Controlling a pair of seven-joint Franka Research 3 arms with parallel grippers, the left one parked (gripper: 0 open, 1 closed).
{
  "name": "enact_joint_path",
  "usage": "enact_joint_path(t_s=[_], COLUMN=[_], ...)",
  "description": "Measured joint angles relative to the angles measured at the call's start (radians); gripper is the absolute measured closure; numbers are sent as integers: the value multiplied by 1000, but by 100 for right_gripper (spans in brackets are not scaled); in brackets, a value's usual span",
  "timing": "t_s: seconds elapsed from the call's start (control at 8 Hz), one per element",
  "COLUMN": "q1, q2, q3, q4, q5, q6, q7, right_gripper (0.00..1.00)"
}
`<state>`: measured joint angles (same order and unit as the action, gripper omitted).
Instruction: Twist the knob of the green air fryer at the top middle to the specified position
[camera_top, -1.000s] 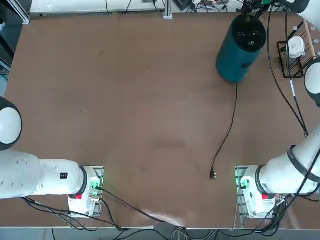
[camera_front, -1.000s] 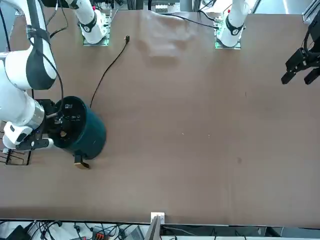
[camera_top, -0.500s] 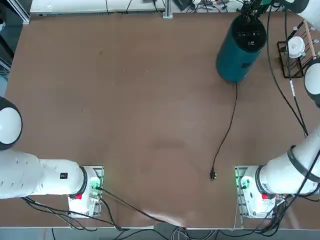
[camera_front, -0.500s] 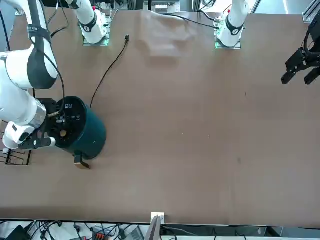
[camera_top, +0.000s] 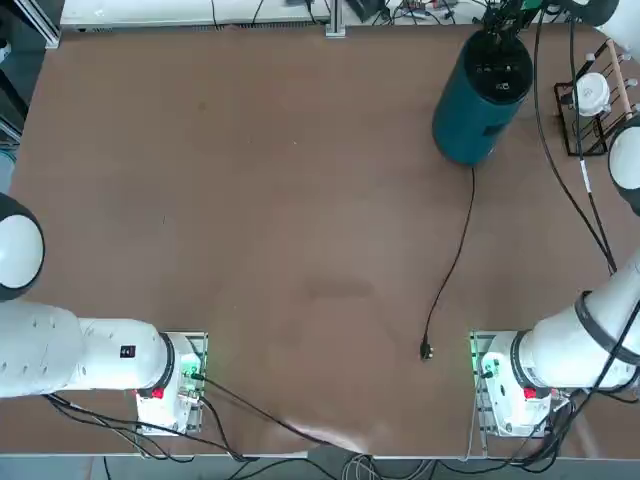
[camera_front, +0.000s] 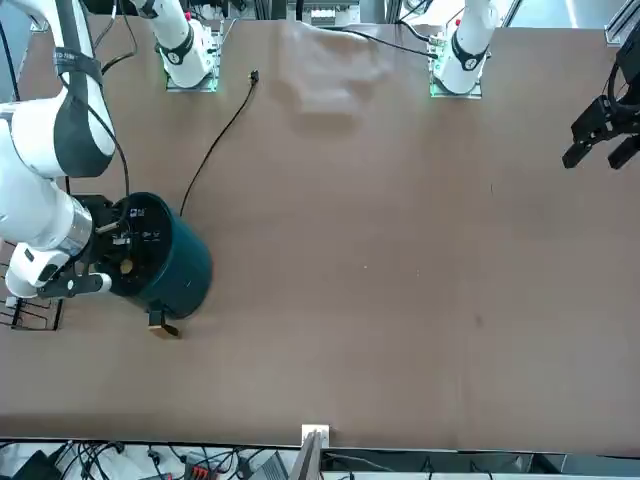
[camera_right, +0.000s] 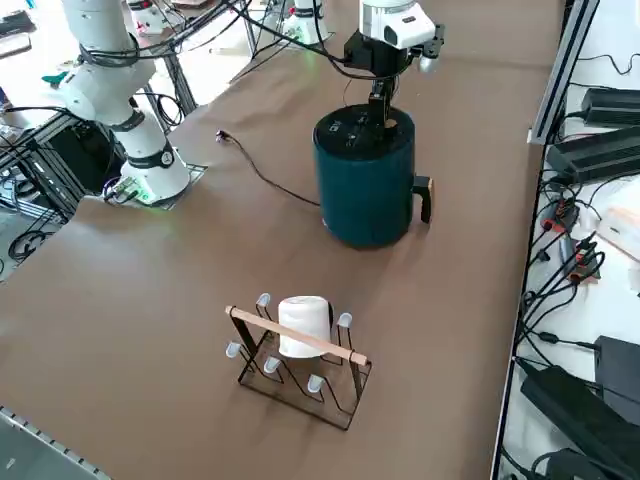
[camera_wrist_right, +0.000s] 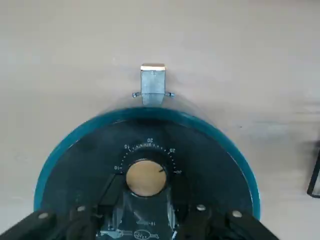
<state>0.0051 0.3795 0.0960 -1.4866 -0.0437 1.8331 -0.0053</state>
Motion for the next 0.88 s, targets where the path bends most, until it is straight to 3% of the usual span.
enact_joint_path(t_s=[0.38,0.88], q1=[0,0], q2=[-2,-4], q3=[1,1], q4=[1,1], q5=[2,2], q6=[-10,-17], q7=[-1,-2], right_gripper=[65,70])
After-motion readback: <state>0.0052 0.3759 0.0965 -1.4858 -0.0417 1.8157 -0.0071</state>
